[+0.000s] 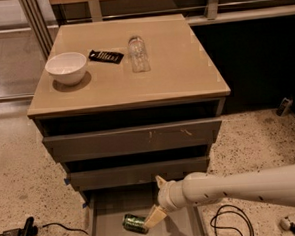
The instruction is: Pick green can from bottom drawer and place on counter
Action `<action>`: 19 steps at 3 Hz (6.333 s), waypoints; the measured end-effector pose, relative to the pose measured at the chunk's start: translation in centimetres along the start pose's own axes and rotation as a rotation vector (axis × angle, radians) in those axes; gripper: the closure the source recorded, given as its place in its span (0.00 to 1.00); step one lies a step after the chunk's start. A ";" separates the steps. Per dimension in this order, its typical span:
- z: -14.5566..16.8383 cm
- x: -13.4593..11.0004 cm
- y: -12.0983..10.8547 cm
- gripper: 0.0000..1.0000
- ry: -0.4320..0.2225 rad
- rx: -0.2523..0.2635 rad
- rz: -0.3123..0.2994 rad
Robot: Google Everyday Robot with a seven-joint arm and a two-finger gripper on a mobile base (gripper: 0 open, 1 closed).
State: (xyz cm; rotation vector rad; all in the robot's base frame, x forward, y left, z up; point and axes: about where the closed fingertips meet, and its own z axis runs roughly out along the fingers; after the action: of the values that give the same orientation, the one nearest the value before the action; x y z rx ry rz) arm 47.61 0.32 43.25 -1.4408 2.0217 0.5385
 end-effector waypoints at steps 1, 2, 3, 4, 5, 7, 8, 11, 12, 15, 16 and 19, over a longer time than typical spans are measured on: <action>2.7 1.4 0.4 0.00 -0.001 -0.003 0.005; 5.6 3.3 1.4 0.00 -0.030 -0.019 0.018; 7.4 4.6 2.3 0.00 -0.049 -0.037 0.032; 9.8 6.6 2.7 0.00 -0.066 -0.074 0.063; 12.7 8.1 3.0 0.00 -0.086 -0.117 0.067; 16.6 9.1 2.4 0.00 -0.161 -0.179 0.085; 17.4 8.9 2.5 0.00 -0.198 -0.194 0.094; 20.5 10.3 2.5 0.00 -0.149 -0.137 0.062; 22.4 11.2 2.1 0.00 -0.153 -0.112 0.053; 26.4 14.6 1.6 0.00 -0.171 -0.092 0.116; 26.4 14.7 1.6 0.18 -0.171 -0.091 0.118; 26.4 14.7 1.6 0.87 -0.171 -0.092 0.118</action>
Offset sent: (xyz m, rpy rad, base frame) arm -0.0136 0.0192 -0.0897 0.0624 0.0217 -0.0094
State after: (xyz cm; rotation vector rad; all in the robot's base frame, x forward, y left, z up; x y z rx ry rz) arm 48.67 7.15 13.75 -1.2861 1.9758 0.7861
